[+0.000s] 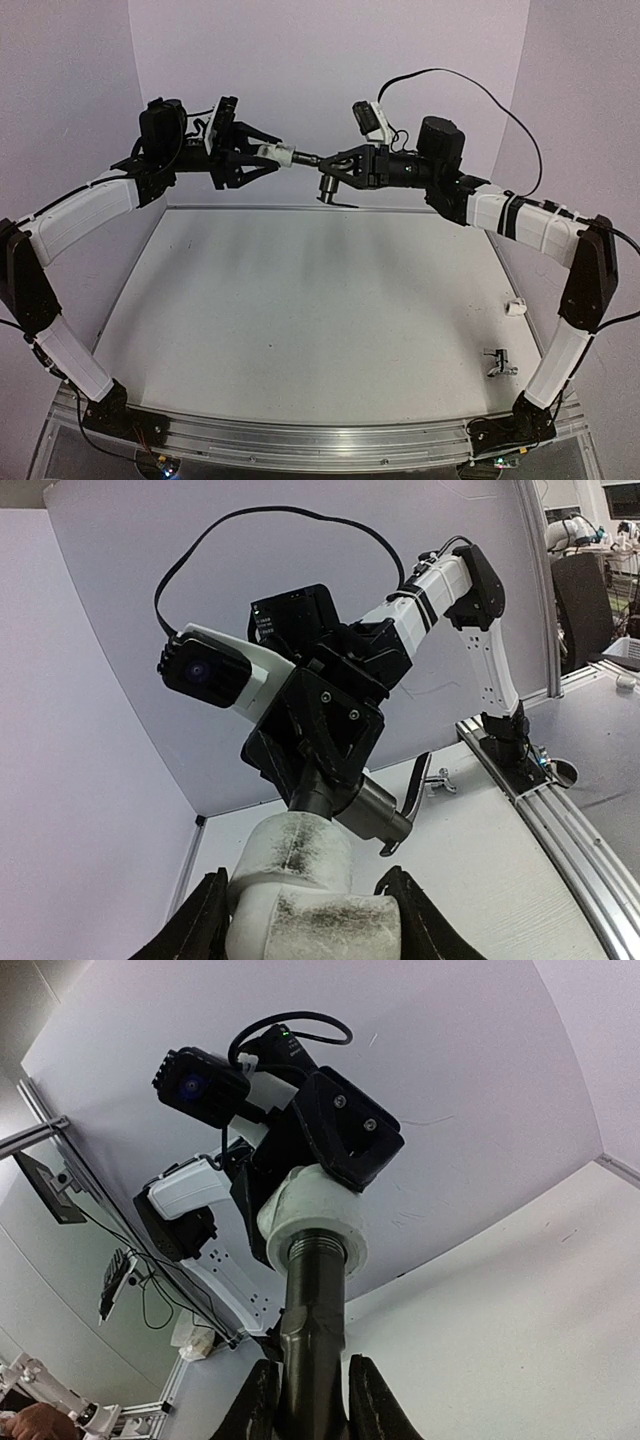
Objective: Install the water faucets
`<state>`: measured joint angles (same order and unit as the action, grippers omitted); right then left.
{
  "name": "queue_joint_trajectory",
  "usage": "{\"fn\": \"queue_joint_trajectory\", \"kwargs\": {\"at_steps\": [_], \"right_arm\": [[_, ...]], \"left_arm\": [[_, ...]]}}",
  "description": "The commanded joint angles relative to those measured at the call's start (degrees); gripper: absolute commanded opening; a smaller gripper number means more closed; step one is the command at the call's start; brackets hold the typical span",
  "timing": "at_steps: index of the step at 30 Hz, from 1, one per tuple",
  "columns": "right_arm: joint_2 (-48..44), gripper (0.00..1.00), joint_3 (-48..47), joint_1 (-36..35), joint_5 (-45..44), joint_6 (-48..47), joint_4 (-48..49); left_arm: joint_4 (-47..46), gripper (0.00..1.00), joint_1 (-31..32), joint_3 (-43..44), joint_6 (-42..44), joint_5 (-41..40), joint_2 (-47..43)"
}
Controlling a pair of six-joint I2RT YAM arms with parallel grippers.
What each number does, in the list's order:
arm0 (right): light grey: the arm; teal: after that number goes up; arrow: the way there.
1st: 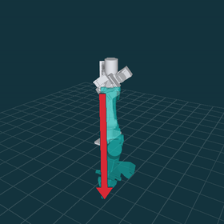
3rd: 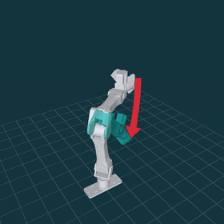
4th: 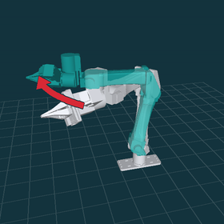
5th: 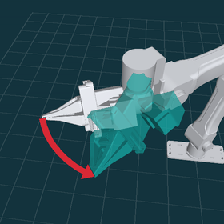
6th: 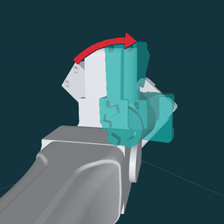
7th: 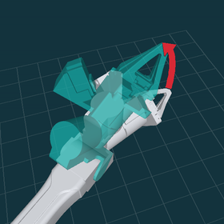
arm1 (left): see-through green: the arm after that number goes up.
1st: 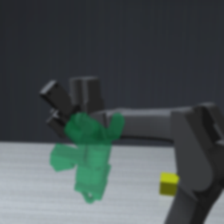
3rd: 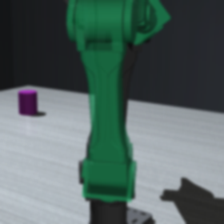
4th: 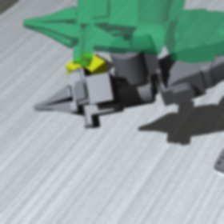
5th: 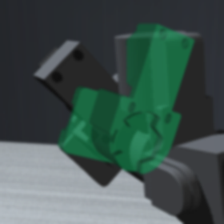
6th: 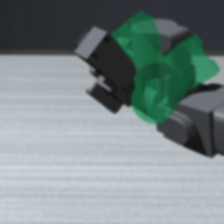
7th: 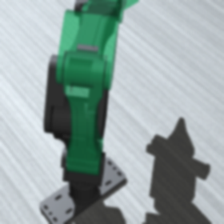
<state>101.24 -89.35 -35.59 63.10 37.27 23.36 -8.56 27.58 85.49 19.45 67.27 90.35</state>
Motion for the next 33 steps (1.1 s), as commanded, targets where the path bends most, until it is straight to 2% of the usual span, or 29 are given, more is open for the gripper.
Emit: {"fn": "queue_joint_trajectory", "kwargs": {"at_steps": [1,12,23,26,27,33], "right_arm": [[0.5,0.0,-5.8,-1.3,-2.3,8.3,11.5],[1.3,0.0,-7.8,-1.3,-2.2,15.2,12.7],[1.6,0.01,-6.9,-1.3,-5.3,17.2,14.5],[0.7,0.07,-5.3,-1.2,-6.9,16.2,14.5],[0.3,0.12,-4.4,-1.1,-7.7,16.0,14.5],[-2.2,0.56,-0.5,0.1,-11.7,14.9,13.6]], "left_arm": [[2.1,0.0,2.8,-0.3,8.4,8.6,1.3],[1.9,0.0,2.1,1.6,19.4,15.8,3.3],[2.0,0.0,-1.1,3.0,23.0,16.3,4.6],[2.1,0.0,-1.1,3.7,21.4,16.2,4.9],[2.1,0.0,-1.1,3.6,21.0,15.7,4.8],[2.1,0.0,-1.1,2.3,18.5,12.9,3.8]]}}
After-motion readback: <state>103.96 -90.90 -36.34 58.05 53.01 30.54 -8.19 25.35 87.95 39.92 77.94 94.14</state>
